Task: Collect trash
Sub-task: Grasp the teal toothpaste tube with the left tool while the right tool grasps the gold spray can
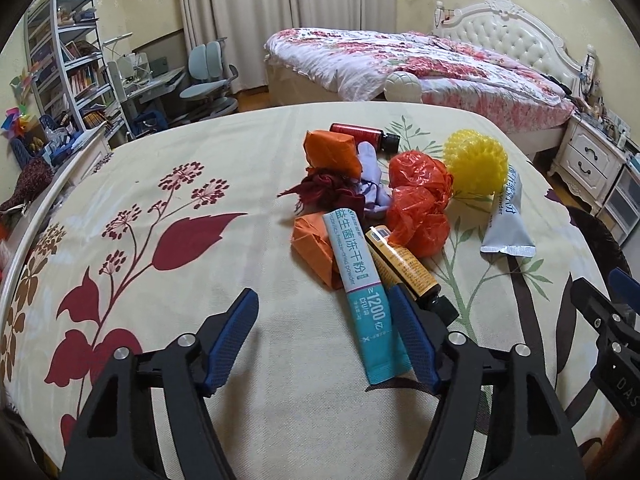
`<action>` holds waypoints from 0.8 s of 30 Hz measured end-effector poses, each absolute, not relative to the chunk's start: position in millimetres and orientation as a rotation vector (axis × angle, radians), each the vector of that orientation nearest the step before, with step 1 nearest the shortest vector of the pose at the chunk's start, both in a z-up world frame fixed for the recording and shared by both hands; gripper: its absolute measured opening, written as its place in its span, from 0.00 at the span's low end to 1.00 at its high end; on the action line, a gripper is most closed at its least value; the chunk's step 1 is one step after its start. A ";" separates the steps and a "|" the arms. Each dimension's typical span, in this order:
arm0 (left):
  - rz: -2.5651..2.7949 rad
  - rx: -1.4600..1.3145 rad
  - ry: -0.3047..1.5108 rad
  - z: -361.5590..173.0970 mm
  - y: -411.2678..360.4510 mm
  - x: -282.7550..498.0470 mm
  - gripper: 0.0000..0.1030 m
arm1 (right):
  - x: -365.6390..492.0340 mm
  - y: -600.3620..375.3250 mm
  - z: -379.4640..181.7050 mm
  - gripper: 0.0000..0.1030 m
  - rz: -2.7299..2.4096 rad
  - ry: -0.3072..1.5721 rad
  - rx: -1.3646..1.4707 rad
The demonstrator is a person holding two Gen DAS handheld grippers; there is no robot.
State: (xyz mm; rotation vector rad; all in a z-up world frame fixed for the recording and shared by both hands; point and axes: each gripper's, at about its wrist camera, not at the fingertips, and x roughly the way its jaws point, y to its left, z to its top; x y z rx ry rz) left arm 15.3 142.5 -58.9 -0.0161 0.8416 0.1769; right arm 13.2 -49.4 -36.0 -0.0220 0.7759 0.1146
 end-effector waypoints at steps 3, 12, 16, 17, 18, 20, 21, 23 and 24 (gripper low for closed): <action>0.157 -0.027 0.857 -60.1 141.3 17.5 0.62 | 13.3 -47.4 -37.7 0.65 0.120 0.780 -0.025; 0.118 -0.027 0.876 -64.5 136.8 17.6 0.33 | 10.9 -44.6 -39.0 0.65 0.134 0.780 -0.021; 0.111 -0.005 0.866 -64.5 133.4 14.1 0.22 | 10.5 -44.1 -40.3 0.65 0.139 0.783 -0.016; 0.097 -0.014 0.863 -64.0 134.3 13.5 0.21 | 10.4 -43.6 -40.8 0.65 0.141 0.784 -0.017; 0.089 -0.022 0.861 -63.5 135.2 13.1 0.20 | 9.9 -43.1 -40.8 0.65 0.143 0.783 -0.017; 0.082 -0.030 0.861 -62.5 136.9 11.8 0.20 | 9.3 -41.6 -40.7 0.65 0.149 0.783 -0.017; 0.080 -0.033 0.861 -61.9 137.5 11.3 0.20 | 8.7 -40.4 -40.6 0.65 0.152 0.782 -0.018; 0.075 -0.038 0.860 -60.3 139.4 8.4 0.19 | 7.6 -37.7 -40.0 0.65 0.160 0.782 -0.022; 0.074 -0.038 0.859 -59.4 139.2 6.7 0.19 | 7.1 -35.9 -39.9 0.65 0.165 0.781 -0.024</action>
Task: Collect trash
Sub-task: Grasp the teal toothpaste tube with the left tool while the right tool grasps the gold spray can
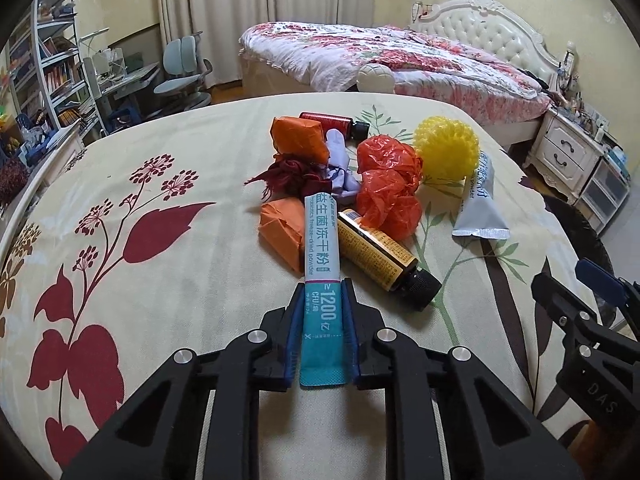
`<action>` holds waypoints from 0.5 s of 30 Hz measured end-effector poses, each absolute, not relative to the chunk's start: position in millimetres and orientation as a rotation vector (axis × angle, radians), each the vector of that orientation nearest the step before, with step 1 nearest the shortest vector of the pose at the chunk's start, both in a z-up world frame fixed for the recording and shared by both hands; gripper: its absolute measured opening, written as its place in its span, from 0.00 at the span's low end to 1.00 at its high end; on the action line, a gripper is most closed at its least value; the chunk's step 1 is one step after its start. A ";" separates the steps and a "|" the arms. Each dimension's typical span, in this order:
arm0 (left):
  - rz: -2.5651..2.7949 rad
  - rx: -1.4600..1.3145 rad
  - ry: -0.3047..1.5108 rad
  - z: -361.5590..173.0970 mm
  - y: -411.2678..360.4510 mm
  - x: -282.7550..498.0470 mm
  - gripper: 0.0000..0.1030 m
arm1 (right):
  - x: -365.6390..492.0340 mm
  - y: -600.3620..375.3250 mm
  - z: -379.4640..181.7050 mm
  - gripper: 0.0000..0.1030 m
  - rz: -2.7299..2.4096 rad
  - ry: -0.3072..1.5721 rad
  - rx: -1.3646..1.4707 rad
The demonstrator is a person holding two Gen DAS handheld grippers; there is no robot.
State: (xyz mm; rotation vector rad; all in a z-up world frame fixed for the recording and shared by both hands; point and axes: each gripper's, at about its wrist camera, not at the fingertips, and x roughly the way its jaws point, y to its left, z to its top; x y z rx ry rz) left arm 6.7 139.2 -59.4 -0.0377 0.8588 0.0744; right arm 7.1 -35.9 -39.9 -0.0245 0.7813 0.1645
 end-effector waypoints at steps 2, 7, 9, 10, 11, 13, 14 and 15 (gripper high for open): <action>0.073 -0.035 0.855 -57.0 139.6 4.0 0.19 | 6.7 -31.6 -39.5 0.65 0.175 0.782 -0.031; 0.081 -0.040 0.842 -52.1 148.7 -7.5 0.19 | 4.7 -16.6 -38.4 0.65 0.210 0.782 -0.054; 0.097 -0.043 0.839 -51.3 156.1 -11.1 0.19 | 4.4 -9.9 -38.1 0.65 0.225 0.783 -0.063; 0.106 -0.044 0.837 -51.1 160.2 -12.5 0.19 | 4.6 -6.0 -38.1 0.65 0.234 0.785 -0.067; 0.115 -0.044 0.837 -50.9 163.8 -12.6 0.19 | 4.4 -2.1 -37.9 0.65 0.243 0.785 -0.070; 0.135 -0.048 0.836 -51.1 172.8 -13.7 0.19 | 4.3 6.3 -37.2 0.65 0.261 0.784 -0.080; 0.146 -0.050 0.837 -51.7 177.6 -14.2 0.19 | 3.8 10.8 -36.5 0.65 0.271 0.783 -0.085; 0.157 -0.052 0.838 -52.0 181.7 -14.8 0.19 | 3.6 15.1 -35.9 0.64 0.280 0.781 -0.090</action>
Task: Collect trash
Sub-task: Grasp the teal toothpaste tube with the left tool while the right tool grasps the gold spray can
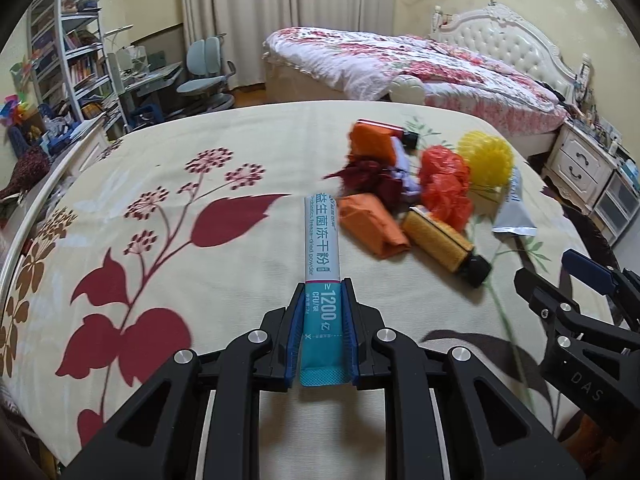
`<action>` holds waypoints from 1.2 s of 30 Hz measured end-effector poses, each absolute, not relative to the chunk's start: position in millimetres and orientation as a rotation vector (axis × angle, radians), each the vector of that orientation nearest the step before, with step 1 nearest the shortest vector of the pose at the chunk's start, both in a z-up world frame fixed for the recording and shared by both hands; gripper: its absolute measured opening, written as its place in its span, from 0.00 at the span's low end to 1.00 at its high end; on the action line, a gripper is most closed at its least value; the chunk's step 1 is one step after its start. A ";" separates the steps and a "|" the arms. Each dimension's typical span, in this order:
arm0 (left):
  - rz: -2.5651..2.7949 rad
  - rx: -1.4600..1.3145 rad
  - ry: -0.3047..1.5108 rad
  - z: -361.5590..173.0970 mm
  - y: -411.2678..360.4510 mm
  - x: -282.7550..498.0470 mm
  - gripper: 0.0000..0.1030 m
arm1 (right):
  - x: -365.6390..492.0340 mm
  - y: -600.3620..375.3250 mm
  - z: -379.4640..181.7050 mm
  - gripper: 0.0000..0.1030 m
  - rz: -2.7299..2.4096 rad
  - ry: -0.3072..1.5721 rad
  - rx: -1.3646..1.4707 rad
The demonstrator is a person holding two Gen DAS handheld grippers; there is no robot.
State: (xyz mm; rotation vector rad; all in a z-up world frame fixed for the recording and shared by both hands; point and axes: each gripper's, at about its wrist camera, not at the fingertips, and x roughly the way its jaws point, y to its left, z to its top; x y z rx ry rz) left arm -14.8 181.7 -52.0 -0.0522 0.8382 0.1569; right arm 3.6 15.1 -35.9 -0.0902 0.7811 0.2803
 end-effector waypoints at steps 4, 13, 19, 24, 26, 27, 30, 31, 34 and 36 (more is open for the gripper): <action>0.204 -0.066 0.842 -55.0 204.1 -15.2 0.19 | 3.7 35.2 -33.4 0.58 0.317 0.768 -0.115; 0.256 -0.078 0.842 -58.0 232.9 -14.2 0.19 | 16.3 64.7 -33.5 0.50 0.375 0.783 -0.154; 0.261 -0.100 0.846 -59.7 241.3 -10.9 0.19 | 25.5 79.8 -36.8 0.47 0.392 0.796 -0.180; 0.258 -0.113 0.848 -61.1 245.4 -9.5 0.19 | 31.5 88.7 -41.6 0.39 0.402 0.824 -0.190; 0.258 -0.116 0.849 -61.4 245.8 -9.9 0.19 | 31.7 90.4 -42.6 0.39 0.404 0.831 -0.192; 0.258 -0.115 0.849 -61.4 245.8 -9.9 0.19 | 31.3 90.6 -43.4 0.38 0.406 0.835 -0.192; 0.257 -0.115 0.849 -61.2 245.8 -9.9 0.19 | 29.7 90.2 -45.9 0.25 0.421 0.853 -0.186; 0.256 -0.116 0.849 -61.3 245.8 -10.0 0.19 | 28.5 89.5 -45.7 0.24 0.421 0.853 -0.186; 0.253 -0.116 0.849 -61.2 244.6 -11.3 0.19 | 24.7 88.2 -46.2 0.24 0.426 0.853 -0.182; 0.250 -0.117 0.848 -60.8 242.8 -12.3 0.19 | 21.5 87.2 -46.1 0.24 0.424 0.851 -0.180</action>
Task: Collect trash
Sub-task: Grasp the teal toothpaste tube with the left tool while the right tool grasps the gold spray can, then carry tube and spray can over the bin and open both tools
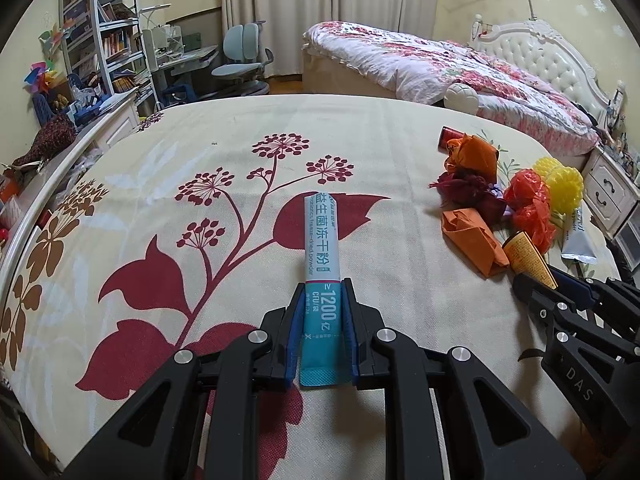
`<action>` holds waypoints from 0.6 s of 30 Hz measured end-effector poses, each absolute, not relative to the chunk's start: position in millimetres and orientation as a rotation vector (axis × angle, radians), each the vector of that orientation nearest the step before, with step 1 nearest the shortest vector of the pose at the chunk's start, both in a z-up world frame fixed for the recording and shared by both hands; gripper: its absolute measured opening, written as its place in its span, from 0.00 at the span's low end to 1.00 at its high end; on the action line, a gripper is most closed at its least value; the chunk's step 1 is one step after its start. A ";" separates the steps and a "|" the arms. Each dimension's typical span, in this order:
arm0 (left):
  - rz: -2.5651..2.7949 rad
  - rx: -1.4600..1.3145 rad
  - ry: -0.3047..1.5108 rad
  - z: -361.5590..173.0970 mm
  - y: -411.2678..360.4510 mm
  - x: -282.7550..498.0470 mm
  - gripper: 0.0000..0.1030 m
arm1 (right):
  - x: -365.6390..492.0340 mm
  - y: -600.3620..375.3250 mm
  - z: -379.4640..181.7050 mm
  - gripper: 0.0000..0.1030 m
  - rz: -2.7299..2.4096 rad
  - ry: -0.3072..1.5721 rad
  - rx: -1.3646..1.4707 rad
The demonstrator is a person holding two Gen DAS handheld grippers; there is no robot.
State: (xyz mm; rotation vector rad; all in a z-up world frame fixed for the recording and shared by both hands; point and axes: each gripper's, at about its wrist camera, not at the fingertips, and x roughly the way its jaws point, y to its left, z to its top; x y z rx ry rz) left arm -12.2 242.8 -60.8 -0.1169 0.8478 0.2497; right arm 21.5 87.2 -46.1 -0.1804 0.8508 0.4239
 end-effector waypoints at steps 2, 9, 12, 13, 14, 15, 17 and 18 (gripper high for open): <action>0.245 -0.115 0.846 -60.6 239.7 -13.1 0.19 | 17.6 85.0 -46.0 0.23 0.424 0.850 -0.175; 0.225 -0.113 0.838 -59.9 229.9 -19.3 0.19 | 3.1 70.2 -41.2 0.23 0.409 0.825 -0.143; 0.218 -0.111 0.833 -58.6 225.1 -20.6 0.19 | -0.9 63.1 -39.1 0.23 0.403 0.822 -0.130; 0.214 -0.109 0.833 -58.2 223.3 -20.9 0.19 | -2.5 60.8 -38.3 0.23 0.400 0.820 -0.127; 0.211 -0.109 0.832 -57.7 221.6 -20.7 0.19 | -3.5 58.4 -37.4 0.23 0.398 0.818 -0.125; 0.206 -0.108 0.831 -57.1 219.5 -20.7 0.19 | -5.0 56.0 -36.3 0.23 0.396 0.815 -0.122; 0.197 -0.104 0.828 -55.5 214.8 -21.4 0.19 | -8.1 50.4 -34.0 0.23 0.390 0.809 -0.116; 0.191 -0.101 0.826 -54.8 211.7 -21.8 0.19 | -9.4 47.4 -32.8 0.23 0.385 0.805 -0.112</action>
